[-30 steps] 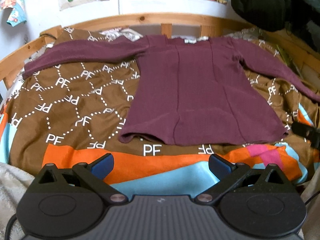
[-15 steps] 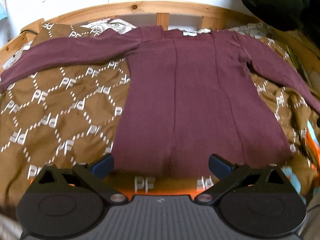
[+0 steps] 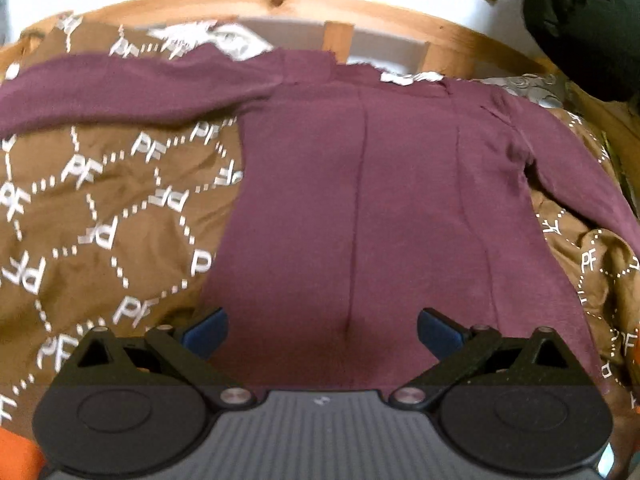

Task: Fold small clothes
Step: 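Grasp the cuff of the sleeve nearest the right gripper, then carry the sleeve across the shirt body with the right gripper and release, then grasp the cuff of the other sleeve with the left gripper, then lay the sleeve across the shirt body with the left gripper and release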

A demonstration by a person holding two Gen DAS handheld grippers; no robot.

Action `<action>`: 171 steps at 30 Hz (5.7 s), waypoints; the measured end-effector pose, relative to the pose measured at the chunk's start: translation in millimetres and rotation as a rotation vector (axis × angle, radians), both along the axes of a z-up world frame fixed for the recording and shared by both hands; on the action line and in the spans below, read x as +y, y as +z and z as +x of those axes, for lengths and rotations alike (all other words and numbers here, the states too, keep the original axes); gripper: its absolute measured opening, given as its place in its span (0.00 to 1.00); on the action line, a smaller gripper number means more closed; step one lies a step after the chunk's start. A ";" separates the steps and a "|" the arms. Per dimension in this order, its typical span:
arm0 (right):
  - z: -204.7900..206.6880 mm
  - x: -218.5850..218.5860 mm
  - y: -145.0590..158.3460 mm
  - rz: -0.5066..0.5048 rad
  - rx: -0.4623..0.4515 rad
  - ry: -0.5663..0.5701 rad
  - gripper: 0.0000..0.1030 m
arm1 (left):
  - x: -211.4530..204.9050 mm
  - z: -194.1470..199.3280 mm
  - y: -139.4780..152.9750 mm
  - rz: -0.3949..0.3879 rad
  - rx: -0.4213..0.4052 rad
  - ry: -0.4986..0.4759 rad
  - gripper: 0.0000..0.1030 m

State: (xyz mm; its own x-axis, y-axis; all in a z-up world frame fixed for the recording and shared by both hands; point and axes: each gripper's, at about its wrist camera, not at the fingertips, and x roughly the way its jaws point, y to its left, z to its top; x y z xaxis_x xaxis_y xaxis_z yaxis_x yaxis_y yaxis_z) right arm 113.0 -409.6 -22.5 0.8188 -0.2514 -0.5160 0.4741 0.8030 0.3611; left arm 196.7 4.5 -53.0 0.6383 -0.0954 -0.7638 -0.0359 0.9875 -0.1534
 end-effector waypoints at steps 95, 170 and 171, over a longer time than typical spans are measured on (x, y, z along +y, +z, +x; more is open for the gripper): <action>116.8 139.4 -53.5 -0.490 0.029 0.769 0.84 | 5.1 24.9 -27.8 0.021 0.005 0.057 0.99; 93.9 181.4 -64.2 -0.224 0.054 0.770 0.99 | 281.0 7.6 28.6 -0.187 -0.414 1.096 0.05; 94.3 181.8 -63.9 -0.224 0.054 0.770 0.99 | 278.0 6.2 31.7 -0.170 -0.438 1.092 0.05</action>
State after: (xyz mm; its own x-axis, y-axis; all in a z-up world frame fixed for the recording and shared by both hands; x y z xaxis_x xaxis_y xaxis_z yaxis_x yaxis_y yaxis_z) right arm 207.3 -227.8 -86.4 0.7797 0.2721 -0.5639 -0.2306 0.9621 0.1455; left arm 202.8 282.5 -21.3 0.6486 0.5823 -0.4901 -0.7577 0.4330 -0.4882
